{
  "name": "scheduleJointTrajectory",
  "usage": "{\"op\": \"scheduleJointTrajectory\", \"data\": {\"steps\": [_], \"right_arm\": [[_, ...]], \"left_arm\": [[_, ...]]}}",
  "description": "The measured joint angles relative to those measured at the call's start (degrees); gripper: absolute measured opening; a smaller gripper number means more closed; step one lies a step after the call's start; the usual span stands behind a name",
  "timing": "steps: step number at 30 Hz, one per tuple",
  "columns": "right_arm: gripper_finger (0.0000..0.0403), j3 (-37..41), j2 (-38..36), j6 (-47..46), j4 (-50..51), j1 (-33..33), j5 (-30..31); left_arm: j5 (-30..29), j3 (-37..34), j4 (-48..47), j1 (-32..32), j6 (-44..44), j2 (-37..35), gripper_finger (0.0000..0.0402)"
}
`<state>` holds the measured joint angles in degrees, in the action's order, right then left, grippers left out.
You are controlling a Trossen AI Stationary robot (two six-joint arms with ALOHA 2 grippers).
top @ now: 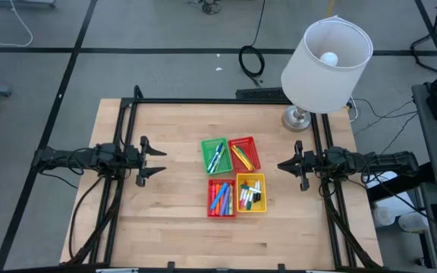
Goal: Pick & Place Markers
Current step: Return to Home Position
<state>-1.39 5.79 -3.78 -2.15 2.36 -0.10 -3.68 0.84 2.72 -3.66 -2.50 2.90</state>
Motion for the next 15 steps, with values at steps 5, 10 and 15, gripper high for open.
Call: {"op": "scheduleJointTrajectory", "data": {"steps": [5,10,15], "right_arm": [[0.0018,-0.02,0.01,0.01,0.00,0.01,0.00],[0.0018,-0.02,0.00,-0.01,0.00,0.00,0.00],[0.0018,0.00,-0.01,-0.01,0.00,-0.01,0.00]], "left_arm": [[0.02,0.00,0.10,0.00,0.00,0.00,0.0255],[0.04,0.00,0.24,0.00,0.00,0.00,0.0255],[0.04,0.00,0.31,0.00,-0.02,0.00,0.0255]]}}
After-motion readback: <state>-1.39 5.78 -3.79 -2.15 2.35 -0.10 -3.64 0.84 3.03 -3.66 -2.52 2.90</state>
